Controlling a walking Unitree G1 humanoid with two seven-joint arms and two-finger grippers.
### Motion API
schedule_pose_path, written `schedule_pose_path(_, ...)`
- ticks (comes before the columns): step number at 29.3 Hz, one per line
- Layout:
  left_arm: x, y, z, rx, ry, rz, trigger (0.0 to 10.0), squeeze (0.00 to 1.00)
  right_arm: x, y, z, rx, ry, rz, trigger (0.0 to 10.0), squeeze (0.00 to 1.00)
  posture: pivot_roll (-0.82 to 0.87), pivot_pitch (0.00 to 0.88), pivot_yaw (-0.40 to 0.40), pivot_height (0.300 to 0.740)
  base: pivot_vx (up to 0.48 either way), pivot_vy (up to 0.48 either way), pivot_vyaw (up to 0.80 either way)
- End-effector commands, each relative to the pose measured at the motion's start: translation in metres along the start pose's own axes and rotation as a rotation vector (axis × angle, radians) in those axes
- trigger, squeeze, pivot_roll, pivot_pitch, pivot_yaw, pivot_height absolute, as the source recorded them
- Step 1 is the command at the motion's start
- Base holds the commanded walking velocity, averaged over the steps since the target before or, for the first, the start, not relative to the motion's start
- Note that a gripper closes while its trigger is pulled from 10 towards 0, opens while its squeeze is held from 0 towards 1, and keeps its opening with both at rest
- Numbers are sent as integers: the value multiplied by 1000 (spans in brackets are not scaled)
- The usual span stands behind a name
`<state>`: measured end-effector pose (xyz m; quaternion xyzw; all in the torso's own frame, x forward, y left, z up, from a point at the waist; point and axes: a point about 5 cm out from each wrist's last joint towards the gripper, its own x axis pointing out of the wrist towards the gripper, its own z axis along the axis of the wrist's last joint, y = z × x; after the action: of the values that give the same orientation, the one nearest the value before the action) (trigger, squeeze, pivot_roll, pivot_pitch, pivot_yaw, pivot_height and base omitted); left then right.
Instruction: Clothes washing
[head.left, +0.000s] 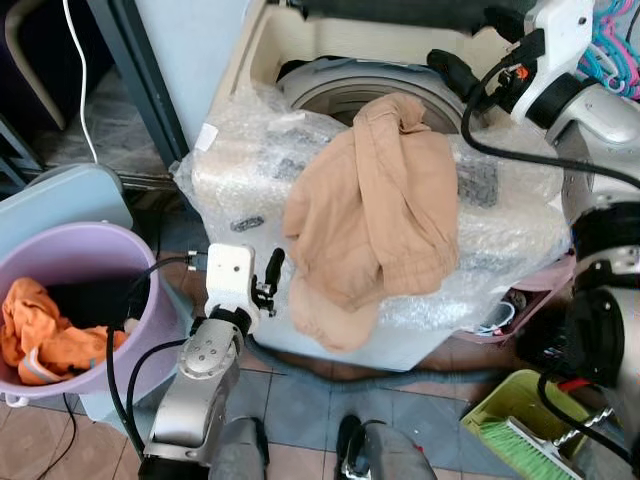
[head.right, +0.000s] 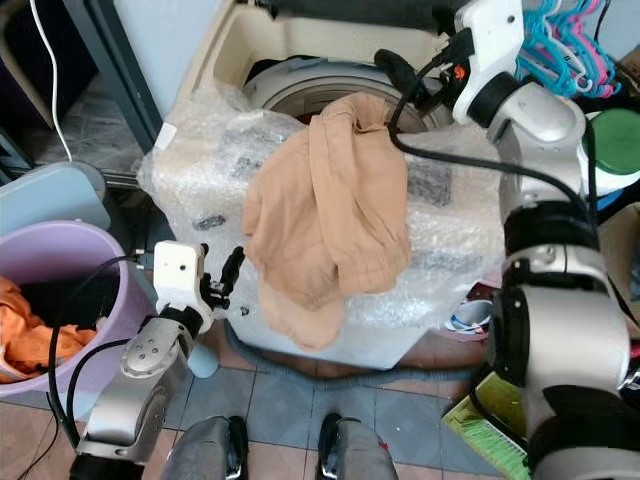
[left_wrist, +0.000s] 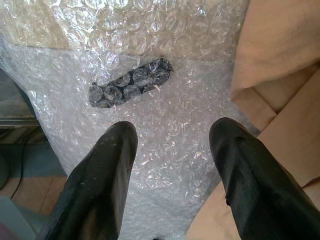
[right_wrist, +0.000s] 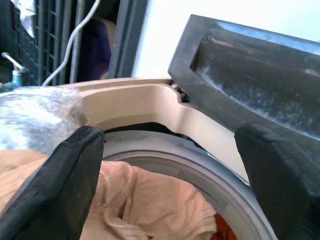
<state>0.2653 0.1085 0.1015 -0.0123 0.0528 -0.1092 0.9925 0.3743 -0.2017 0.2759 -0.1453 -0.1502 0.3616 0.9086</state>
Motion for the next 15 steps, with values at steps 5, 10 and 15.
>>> schedule_pose_path(5, 3, -5, -1, -4, -1, -31, 10000, 0, -8, 25, 5, 32, 5, 161, 10000, 933, -48, 52, 15, 740, 0, 0, 0)
schedule_pose_path(10, 6, -6, 0, -7, -6, -36, 10000, 0, -16, 49, -10, 66, 60, 250, 10000, 0, -49, 63, 16, 740, 0, 0, 0)
schedule_pose_path(15, 6, -5, 0, -6, -8, -33, 10000, 0, -21, 78, -27, 35, 153, 325, 10000, 0, -46, 61, 19, 740, 0, 0, 0)
